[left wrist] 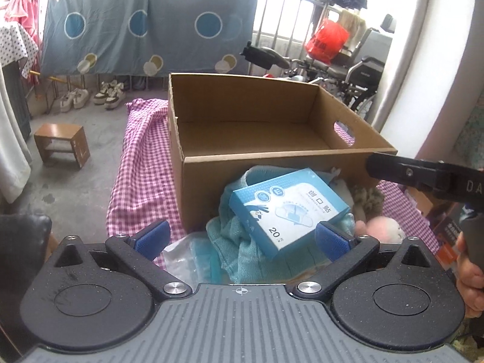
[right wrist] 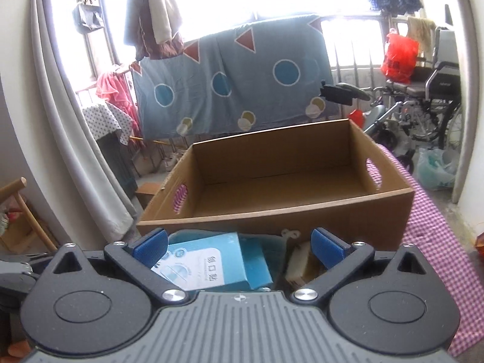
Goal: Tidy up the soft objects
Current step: 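Lower the right gripper onto the blue bandage box and close on it, then carry the blue bandage box with the right gripper into the cardboard box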
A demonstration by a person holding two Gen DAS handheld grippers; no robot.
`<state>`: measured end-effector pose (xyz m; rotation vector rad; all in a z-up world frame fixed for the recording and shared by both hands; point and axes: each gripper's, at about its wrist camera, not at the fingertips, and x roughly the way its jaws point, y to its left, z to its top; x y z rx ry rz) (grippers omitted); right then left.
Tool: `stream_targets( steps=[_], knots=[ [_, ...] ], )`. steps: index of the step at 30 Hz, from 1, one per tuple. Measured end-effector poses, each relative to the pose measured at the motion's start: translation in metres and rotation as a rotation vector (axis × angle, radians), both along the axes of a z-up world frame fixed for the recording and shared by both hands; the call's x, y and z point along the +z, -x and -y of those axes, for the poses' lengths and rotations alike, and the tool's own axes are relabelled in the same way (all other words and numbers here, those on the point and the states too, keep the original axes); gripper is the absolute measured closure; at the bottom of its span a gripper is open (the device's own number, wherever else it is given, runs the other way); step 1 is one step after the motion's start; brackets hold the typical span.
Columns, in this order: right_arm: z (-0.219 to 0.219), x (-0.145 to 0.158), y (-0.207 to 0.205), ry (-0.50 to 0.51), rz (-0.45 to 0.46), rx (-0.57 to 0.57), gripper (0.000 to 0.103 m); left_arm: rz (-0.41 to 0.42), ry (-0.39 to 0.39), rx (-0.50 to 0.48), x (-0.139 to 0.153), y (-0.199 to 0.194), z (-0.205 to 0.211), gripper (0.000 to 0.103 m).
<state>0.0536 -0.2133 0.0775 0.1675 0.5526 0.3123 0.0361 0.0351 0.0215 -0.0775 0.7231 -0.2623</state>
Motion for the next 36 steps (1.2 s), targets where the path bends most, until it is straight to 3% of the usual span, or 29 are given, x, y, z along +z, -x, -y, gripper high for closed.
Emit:
stream_targets(
  steps=[5, 8, 10, 16, 27, 36],
  knots=[
    [-0.009, -0.012, -0.026, -0.062, -0.079, 0.084, 0.030, -0.001, -0.044, -0.100, -0.006, -0.005, 0.014, 0.004],
    [-0.013, -0.022, -0.037, -0.058, -0.124, 0.107, 0.036, -0.020, -0.077, -0.147, -0.011, -0.008, 0.025, 0.012],
    [-0.014, -0.028, -0.041, -0.069, -0.151, 0.121, 0.038, -0.038, -0.105, -0.158, -0.015, -0.011, 0.031, 0.025],
    [-0.016, -0.036, -0.049, -0.085, -0.190, 0.148, 0.046, -0.080, -0.129, -0.172, -0.021, -0.021, 0.034, 0.035],
    [-0.012, -0.025, -0.038, -0.078, -0.141, 0.146, 0.050, 0.015, -0.200, -0.162, 0.001, -0.002, 0.047, 0.033],
    [-0.011, 0.011, -0.021, -0.071, -0.009, 0.163, 0.050, 0.151, -0.239, -0.137, 0.036, 0.005, 0.055, 0.033]
  ],
)
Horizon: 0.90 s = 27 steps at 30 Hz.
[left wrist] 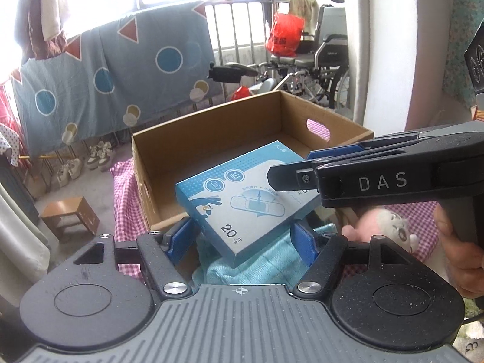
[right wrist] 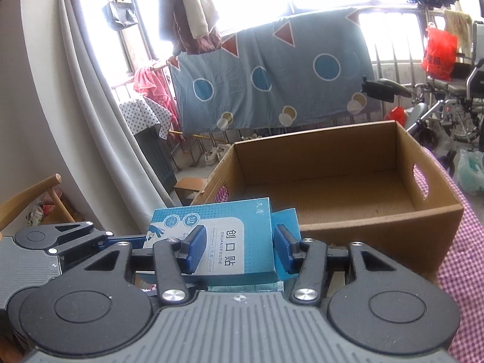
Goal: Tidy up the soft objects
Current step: 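Carry the blue bandage box with the right gripper into the cardboard box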
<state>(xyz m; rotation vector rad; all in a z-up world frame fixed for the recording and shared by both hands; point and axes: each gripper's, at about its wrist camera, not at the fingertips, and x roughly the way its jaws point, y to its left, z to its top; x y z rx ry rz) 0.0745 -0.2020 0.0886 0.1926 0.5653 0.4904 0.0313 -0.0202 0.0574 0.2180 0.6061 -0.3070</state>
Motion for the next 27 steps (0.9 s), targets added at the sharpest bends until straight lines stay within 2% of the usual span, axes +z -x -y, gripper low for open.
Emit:
stream_targets(
  steps=[3, 8, 14, 20, 23, 25, 27],
  knots=[
    [-0.002, 0.012, -0.010, 0.009, 0.031, 0.012, 0.050, 0.026, 0.002, 0.004, 0.013, -0.015, 0.000, 0.033],
    [-0.002, 0.030, -0.057, 0.005, 0.034, 0.047, 0.050, 0.022, 0.012, 0.013, 0.026, -0.066, -0.002, 0.033],
    [-0.001, 0.028, -0.158, -0.030, -0.109, 0.079, 0.050, -0.030, -0.025, 0.019, 0.020, -0.144, -0.003, 0.033],
    [-0.004, -0.007, -0.254, -0.059, -0.282, 0.066, 0.051, -0.116, -0.107, 0.034, -0.010, -0.211, 0.000, 0.031],
    [-0.008, -0.036, -0.286, -0.054, -0.350, 0.047, 0.051, -0.134, -0.173, 0.050, -0.028, -0.229, 0.005, 0.016],
    [-0.012, -0.056, -0.303, -0.050, -0.412, 0.037, 0.051, -0.136, -0.206, 0.068, -0.035, -0.231, 0.004, 0.014],
    [-0.013, -0.073, -0.313, -0.042, -0.469, 0.029, 0.051, -0.155, -0.189, 0.083, -0.031, -0.230, -0.001, 0.014]
  ],
)
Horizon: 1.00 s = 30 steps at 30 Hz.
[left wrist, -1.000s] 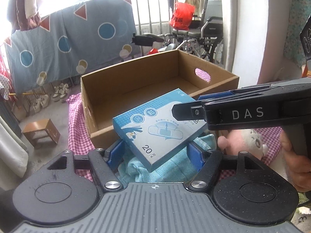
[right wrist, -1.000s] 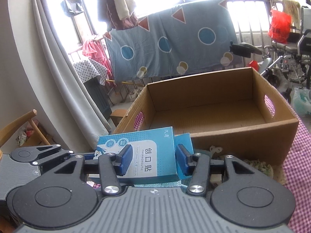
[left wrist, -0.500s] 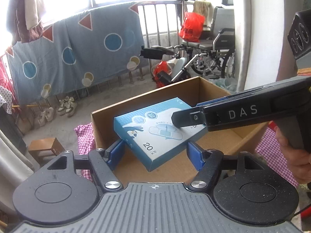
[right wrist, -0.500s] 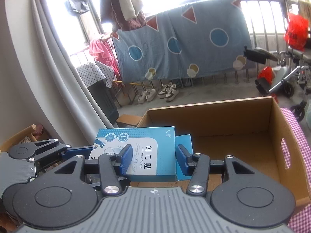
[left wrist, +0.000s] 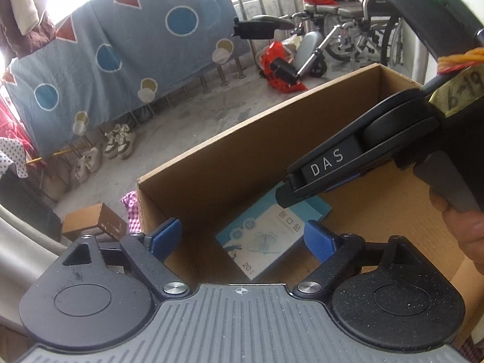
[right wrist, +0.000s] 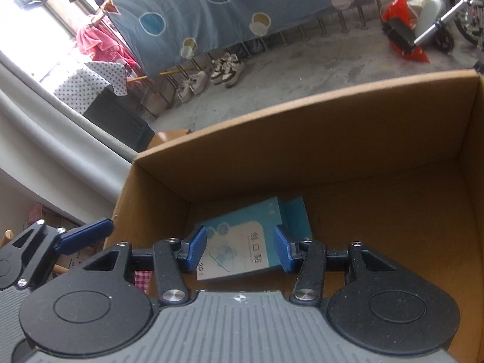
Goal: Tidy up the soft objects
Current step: 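Carry the blue bandage box with the right gripper into the cardboard box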
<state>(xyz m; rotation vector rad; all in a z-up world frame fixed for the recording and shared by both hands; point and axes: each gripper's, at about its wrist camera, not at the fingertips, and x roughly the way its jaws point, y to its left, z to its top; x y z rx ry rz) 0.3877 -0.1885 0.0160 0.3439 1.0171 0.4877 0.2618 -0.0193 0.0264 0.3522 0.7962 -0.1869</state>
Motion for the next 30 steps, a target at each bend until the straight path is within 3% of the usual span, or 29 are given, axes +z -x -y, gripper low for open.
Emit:
stream_targets(
  steps=[2, 4, 12, 17, 20, 30],
  knots=[
    [0.002, -0.011, -0.005, 0.004, -0.054, -0.007, 0.051, -0.016, 0.043, 0.015, 0.010, 0.007, -0.010, 0.013],
    [0.004, -0.016, -0.006, 0.002, -0.107, -0.010, 0.051, -0.009, 0.084, 0.038, 0.023, 0.018, -0.021, 0.005],
    [-0.004, -0.024, -0.016, 0.046, -0.255, -0.011, 0.048, 0.089, 0.175, 0.122, 0.063, 0.086, -0.069, 0.001],
    [-0.013, -0.051, -0.040, 0.069, -0.382, -0.052, 0.048, 0.087, 0.259, 0.200, 0.059, 0.122, -0.097, 0.000],
    [-0.023, -0.050, -0.045, 0.083, -0.359, -0.056, 0.048, 0.080, 0.315, 0.239, 0.051, 0.134, -0.112, 0.001],
    [-0.046, -0.060, -0.039, -0.020, -0.461, -0.094, 0.048, 0.042, 0.406, 0.322, 0.029, 0.151, -0.145, 0.000]
  ],
)
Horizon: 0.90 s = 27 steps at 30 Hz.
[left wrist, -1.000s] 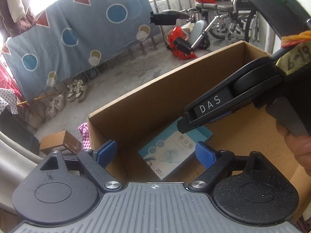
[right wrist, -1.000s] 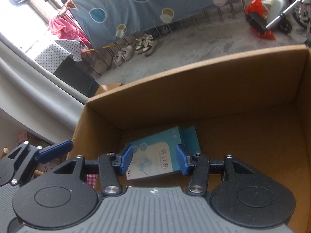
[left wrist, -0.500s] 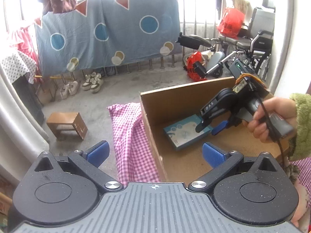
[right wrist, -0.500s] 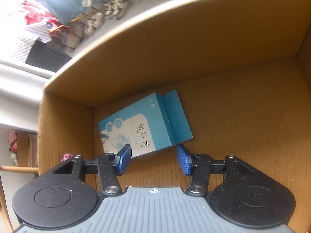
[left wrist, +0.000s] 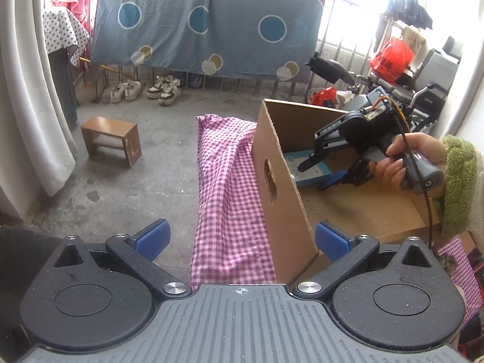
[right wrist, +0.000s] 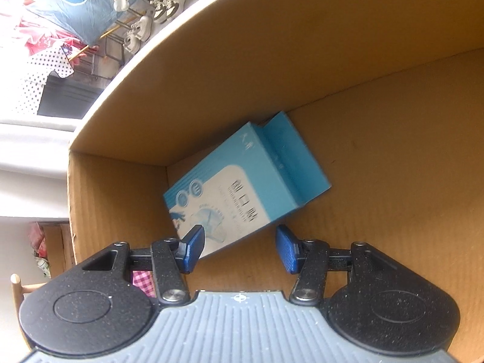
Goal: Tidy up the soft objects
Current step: 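Carry the blue bandage box with the right gripper into the cardboard box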
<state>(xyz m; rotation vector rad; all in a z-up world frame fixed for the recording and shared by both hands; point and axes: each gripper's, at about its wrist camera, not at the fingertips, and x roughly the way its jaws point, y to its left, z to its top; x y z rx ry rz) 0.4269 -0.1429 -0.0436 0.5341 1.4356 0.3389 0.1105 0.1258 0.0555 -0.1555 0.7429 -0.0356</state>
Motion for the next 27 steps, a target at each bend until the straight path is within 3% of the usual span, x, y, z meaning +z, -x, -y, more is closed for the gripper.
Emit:
stream_targets(
  steps=[4, 9, 15, 18, 21, 24, 27],
  knots=[
    [-0.009, -0.001, 0.006, -0.039, -0.049, 0.006, 0.048, 0.004, 0.011, 0.003, -0.005, 0.003, -0.003, 0.000],
    [-0.020, 0.004, 0.001, -0.041, -0.012, 0.022, 0.048, -0.002, 0.020, 0.001, -0.011, 0.004, -0.003, 0.000],
    [-0.038, 0.005, -0.007, -0.118, 0.011, 0.044, 0.048, -0.019, 0.020, -0.002, -0.015, 0.001, -0.005, 0.000],
    [-0.038, 0.016, -0.005, -0.096, 0.056, 0.048, 0.048, -0.020, 0.022, -0.011, -0.017, 0.000, -0.004, 0.001],
    [-0.026, 0.035, -0.002, -0.027, 0.157, 0.016, 0.048, -0.021, 0.017, -0.023, -0.017, -0.001, -0.001, 0.000],
    [-0.014, 0.050, -0.006, 0.081, 0.260, -0.027, 0.037, -0.014, 0.015, -0.040, -0.018, -0.001, 0.003, 0.000],
    [-0.008, 0.041, -0.016, 0.137, 0.257, -0.042, 0.036, -0.016, 0.026, -0.057, -0.021, -0.001, 0.006, 0.000]
  ],
)
